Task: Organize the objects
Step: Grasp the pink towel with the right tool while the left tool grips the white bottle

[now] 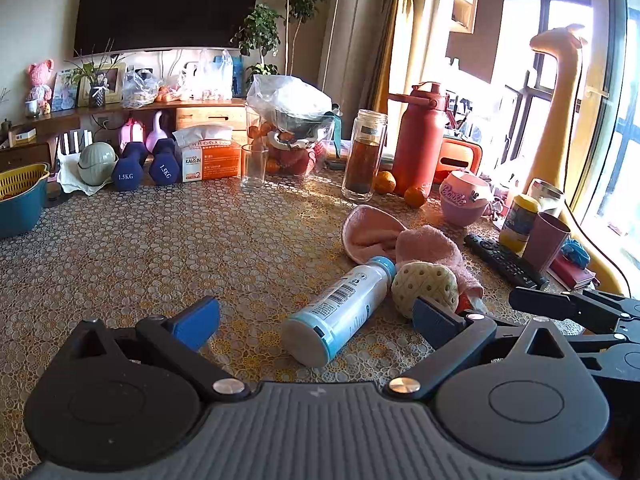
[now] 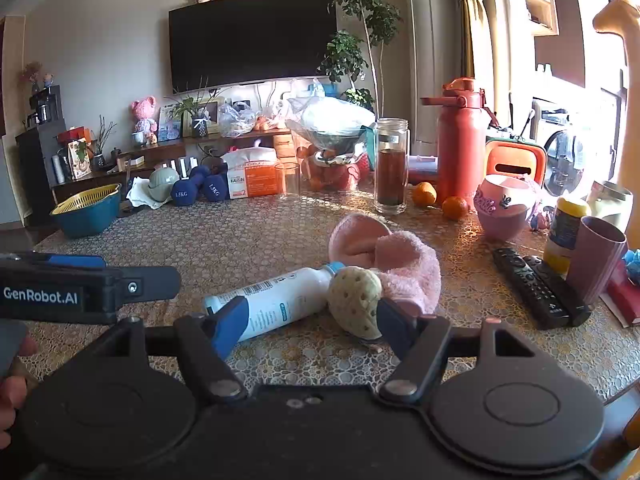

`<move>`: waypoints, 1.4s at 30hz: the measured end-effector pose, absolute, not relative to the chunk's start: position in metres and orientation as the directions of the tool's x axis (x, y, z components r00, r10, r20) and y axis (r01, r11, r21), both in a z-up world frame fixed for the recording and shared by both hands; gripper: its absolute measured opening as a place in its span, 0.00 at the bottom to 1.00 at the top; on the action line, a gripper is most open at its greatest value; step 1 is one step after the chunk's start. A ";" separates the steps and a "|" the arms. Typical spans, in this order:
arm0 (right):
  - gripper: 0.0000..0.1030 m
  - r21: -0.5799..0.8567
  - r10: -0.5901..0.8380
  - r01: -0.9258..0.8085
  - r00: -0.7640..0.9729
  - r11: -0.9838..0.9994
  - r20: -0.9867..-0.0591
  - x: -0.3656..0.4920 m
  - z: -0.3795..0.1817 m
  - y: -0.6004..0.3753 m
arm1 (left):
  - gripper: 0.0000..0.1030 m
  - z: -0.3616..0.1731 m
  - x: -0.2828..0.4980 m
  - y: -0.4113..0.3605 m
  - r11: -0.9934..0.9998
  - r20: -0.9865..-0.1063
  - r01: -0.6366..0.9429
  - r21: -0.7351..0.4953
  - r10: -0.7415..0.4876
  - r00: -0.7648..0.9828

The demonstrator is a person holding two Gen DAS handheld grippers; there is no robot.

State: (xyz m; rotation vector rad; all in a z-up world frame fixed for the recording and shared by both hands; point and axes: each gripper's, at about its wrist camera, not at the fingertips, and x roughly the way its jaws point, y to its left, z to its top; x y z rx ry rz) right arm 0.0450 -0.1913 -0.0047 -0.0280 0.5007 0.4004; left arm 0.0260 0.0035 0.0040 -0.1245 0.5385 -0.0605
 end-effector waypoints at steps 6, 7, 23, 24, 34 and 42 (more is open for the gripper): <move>0.68 0.073 0.403 -0.423 0.779 0.903 -0.481 0.054 -0.006 -0.187 | 1.00 0.007 0.038 -0.002 0.993 -0.495 0.045 -0.110 -0.094 0.864; 0.68 0.077 0.405 -0.423 0.777 0.903 -0.481 0.056 -0.006 -0.188 | 1.00 0.007 0.041 -0.002 0.993 -0.496 0.046 -0.106 -0.092 0.863; 0.68 0.007 0.347 -0.398 0.791 0.917 -0.503 0.106 -0.016 -0.213 | 1.00 -0.029 0.092 -0.016 0.997 -0.569 0.072 0.003 -0.058 0.820; 0.68 -0.004 0.334 -0.389 0.796 0.921 -0.504 0.113 -0.016 -0.215 | 1.00 -0.033 0.095 -0.019 0.997 -0.575 0.081 0.014 -0.058 0.816; 0.66 0.034 0.261 -0.302 0.755 0.953 -0.601 0.201 -0.042 -0.237 | 1.00 -0.058 0.112 -0.015 0.997 -0.642 0.076 0.004 -0.055 0.765; 0.54 0.087 0.293 -0.313 0.705 0.946 -0.645 0.232 -0.058 -0.234 | 0.99 -0.069 0.112 -0.015 0.997 -0.650 0.080 0.011 -0.054 0.758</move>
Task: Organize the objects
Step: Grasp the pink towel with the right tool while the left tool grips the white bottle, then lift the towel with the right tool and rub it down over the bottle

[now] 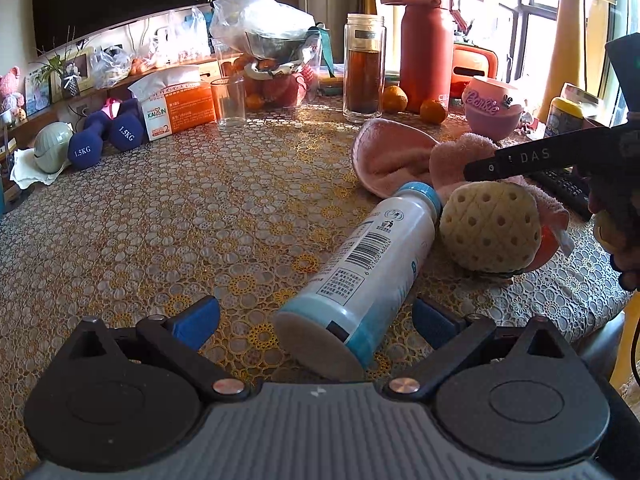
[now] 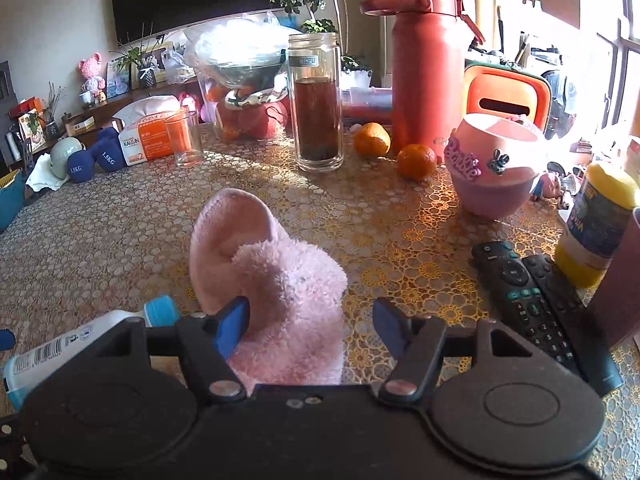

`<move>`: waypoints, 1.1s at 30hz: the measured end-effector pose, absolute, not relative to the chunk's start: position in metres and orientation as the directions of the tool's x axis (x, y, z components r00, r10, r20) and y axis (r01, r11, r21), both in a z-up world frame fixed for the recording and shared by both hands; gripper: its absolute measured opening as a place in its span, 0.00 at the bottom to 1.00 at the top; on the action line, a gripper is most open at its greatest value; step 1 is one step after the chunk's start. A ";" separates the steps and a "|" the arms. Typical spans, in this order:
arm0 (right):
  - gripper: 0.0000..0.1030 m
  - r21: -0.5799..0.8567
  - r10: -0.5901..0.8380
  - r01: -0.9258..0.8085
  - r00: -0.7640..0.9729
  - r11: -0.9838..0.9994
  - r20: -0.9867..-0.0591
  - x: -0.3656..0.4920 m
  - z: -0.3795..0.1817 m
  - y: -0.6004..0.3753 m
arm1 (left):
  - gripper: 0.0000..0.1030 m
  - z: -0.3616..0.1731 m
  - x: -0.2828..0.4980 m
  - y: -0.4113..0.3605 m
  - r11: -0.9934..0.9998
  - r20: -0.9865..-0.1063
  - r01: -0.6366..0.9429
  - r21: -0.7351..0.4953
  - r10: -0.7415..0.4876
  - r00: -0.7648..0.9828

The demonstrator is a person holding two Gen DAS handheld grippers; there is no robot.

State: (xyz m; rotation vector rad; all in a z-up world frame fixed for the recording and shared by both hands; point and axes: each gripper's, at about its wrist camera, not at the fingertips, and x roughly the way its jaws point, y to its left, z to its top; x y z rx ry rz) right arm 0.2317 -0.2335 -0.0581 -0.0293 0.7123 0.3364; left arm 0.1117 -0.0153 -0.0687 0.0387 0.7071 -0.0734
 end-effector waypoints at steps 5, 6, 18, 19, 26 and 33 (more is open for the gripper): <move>0.15 0.084 0.320 -0.357 0.680 0.930 -0.660 0.230 -0.053 -0.224 | 0.96 -0.068 0.107 -0.016 0.996 -0.644 0.091 -0.004 -0.072 0.762; 0.12 0.074 0.325 -0.369 0.685 0.927 -0.652 0.227 -0.049 -0.223 | 0.95 -0.068 0.106 -0.016 0.996 -0.643 0.093 -0.009 -0.077 0.762; 0.10 0.024 0.634 -0.749 0.543 0.662 -0.550 0.143 0.004 -0.159 | 0.64 -0.070 0.104 -0.018 0.994 -0.639 0.110 -0.019 -0.096 0.763; 0.10 0.022 0.654 -0.777 0.514 0.629 -0.555 0.137 0.003 -0.149 | 0.64 -0.070 0.104 -0.018 0.994 -0.638 0.111 -0.018 -0.097 0.764; 0.10 0.212 0.722 -0.816 0.316 0.538 -0.616 0.146 -0.020 -0.123 | 0.63 -0.072 0.103 -0.017 0.993 -0.627 0.117 -0.019 -0.103 0.772; 0.09 0.296 0.733 -0.772 0.302 0.563 -0.609 0.174 -0.028 -0.136 | 0.63 -0.072 0.103 -0.014 0.993 -0.624 0.115 -0.036 -0.112 0.773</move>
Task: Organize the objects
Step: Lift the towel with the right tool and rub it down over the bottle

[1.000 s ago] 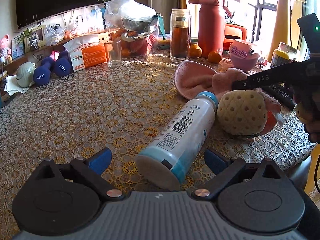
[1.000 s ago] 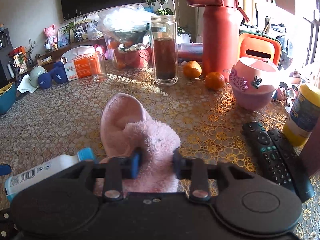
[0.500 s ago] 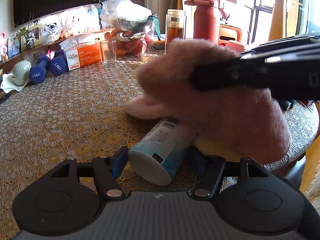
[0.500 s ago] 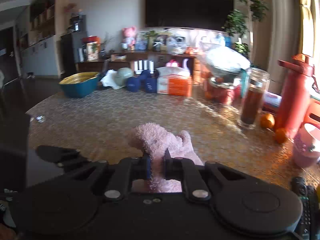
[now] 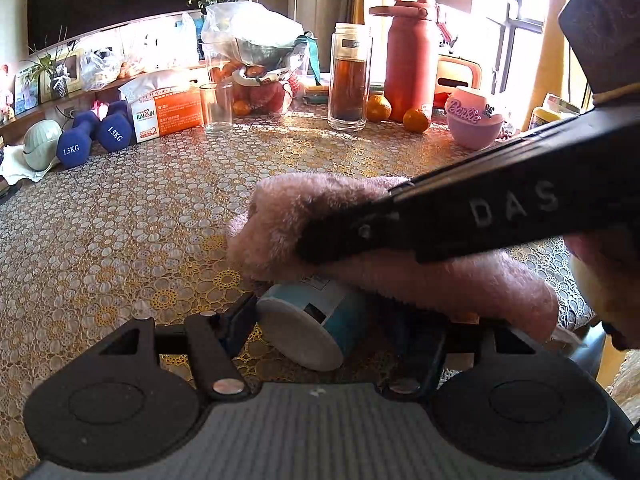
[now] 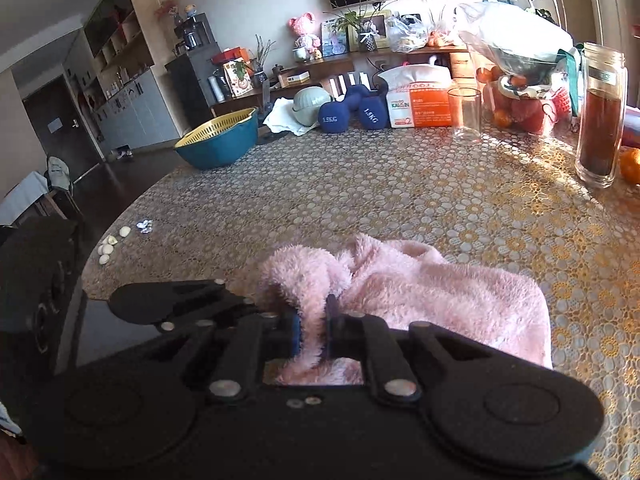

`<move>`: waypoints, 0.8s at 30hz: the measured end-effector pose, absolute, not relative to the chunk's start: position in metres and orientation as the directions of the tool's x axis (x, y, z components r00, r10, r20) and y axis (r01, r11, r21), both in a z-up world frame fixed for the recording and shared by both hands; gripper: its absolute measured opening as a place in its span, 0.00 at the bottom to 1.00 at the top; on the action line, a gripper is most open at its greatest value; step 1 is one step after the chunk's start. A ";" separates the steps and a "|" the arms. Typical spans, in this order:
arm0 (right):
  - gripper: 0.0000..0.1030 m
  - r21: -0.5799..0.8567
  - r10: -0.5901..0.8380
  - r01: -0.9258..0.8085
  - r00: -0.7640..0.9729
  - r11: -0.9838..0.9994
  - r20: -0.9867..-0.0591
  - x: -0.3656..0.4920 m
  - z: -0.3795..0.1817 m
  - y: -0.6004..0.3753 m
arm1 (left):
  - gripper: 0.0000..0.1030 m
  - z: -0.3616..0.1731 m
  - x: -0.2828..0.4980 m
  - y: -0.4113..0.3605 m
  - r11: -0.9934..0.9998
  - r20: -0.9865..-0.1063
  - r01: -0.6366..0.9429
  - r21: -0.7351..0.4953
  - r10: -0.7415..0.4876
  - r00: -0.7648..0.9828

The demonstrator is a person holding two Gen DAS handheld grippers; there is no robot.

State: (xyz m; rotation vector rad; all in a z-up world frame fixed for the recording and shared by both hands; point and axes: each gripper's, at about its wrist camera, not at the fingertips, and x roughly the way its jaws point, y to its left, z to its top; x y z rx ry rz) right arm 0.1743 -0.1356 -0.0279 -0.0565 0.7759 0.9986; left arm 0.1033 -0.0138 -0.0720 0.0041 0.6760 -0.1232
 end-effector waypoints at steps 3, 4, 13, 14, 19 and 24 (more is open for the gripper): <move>0.09 0.271 0.701 -0.742 0.352 0.613 -0.621 0.193 -0.029 -0.141 | 0.63 -0.072 0.103 -0.014 0.993 -0.625 0.116 -0.036 -0.112 0.773; 0.09 0.267 0.690 -0.729 0.368 0.630 -0.623 0.200 -0.029 -0.145 | 0.63 -0.072 0.103 -0.014 0.993 -0.624 0.117 -0.034 -0.112 0.774; 0.07 0.270 0.622 -0.622 0.460 0.735 -0.633 0.240 -0.041 -0.173 | 0.61 -0.072 0.102 -0.012 0.991 -0.625 0.126 -0.045 -0.126 0.771; 0.08 0.269 0.614 -0.612 0.468 0.744 -0.636 0.241 -0.042 -0.174 | 0.60 -0.071 0.103 -0.010 0.990 -0.630 0.127 -0.066 -0.140 0.764; 0.09 0.299 0.616 -0.580 0.485 0.758 -0.620 0.235 -0.045 -0.188 | 0.64 -0.065 0.105 0.008 0.968 -0.615 0.122 -0.221 -0.235 0.753; 0.09 0.299 0.617 -0.578 0.495 0.759 -0.612 0.225 -0.046 -0.201 | 0.67 -0.064 0.111 0.013 0.938 -0.610 0.134 -0.321 -0.313 0.728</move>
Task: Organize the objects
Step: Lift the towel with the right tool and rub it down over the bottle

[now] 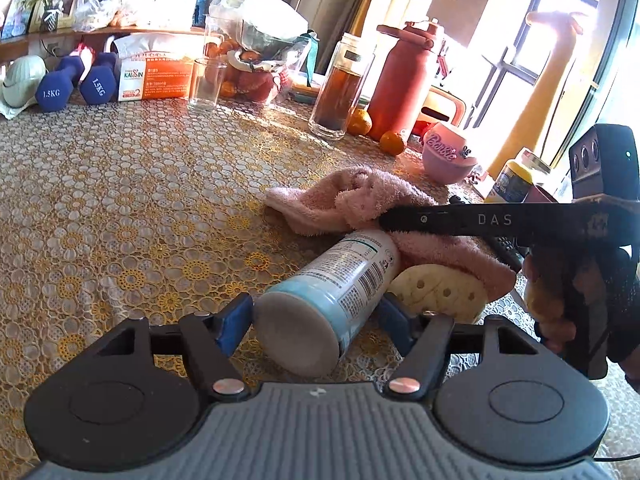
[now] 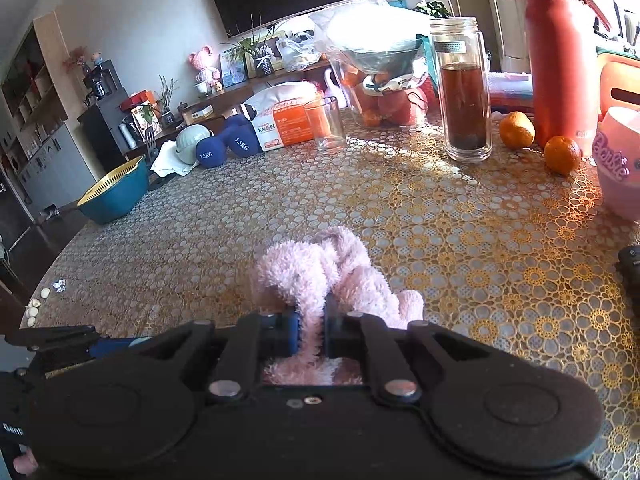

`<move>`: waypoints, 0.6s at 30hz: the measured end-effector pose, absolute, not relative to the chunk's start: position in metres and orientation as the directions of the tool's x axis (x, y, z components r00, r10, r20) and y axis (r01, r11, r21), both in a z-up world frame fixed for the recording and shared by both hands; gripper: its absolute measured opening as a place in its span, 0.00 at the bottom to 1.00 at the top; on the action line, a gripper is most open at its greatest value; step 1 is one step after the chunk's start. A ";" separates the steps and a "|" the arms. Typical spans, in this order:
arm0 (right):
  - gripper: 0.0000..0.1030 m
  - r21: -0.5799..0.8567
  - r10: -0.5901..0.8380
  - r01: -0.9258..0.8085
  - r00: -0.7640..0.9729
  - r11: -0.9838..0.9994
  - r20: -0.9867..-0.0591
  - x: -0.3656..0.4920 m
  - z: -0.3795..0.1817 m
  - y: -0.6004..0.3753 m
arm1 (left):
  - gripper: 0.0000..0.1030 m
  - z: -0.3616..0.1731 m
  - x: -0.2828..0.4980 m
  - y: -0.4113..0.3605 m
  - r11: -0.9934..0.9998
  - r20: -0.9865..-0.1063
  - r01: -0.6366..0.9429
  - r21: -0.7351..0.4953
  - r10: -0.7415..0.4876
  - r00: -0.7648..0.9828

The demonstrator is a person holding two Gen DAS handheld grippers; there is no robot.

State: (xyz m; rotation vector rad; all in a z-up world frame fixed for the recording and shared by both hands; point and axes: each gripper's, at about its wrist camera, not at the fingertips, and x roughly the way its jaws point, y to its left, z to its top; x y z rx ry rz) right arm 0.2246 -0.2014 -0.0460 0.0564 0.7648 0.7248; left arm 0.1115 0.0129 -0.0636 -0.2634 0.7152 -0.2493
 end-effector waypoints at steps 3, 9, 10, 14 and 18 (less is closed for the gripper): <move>0.09 0.293 0.613 -0.575 0.504 0.764 -0.609 0.217 -0.047 -0.209 | 0.67 -0.067 0.112 0.007 0.937 -0.621 0.147 -0.317 -0.322 0.714; 0.10 0.249 0.572 -0.556 0.542 0.793 -0.616 0.202 -0.045 -0.224 | 0.63 -0.070 0.107 -0.005 0.946 -0.638 0.177 -0.271 -0.314 0.703; 0.10 0.235 0.568 -0.558 0.555 0.796 -0.608 0.200 -0.041 -0.225 | 0.63 -0.071 0.106 -0.007 0.948 -0.642 0.179 -0.264 -0.311 0.701; 0.10 0.245 0.644 -0.636 0.529 0.732 -0.553 0.185 -0.019 -0.221 | 0.62 -0.072 0.104 -0.011 0.953 -0.645 0.184 -0.241 -0.299 0.703; 0.10 0.253 0.727 -0.743 0.423 0.620 -0.541 0.166 -0.008 -0.200 | 0.62 -0.072 0.103 -0.013 0.955 -0.644 0.191 -0.226 -0.293 0.706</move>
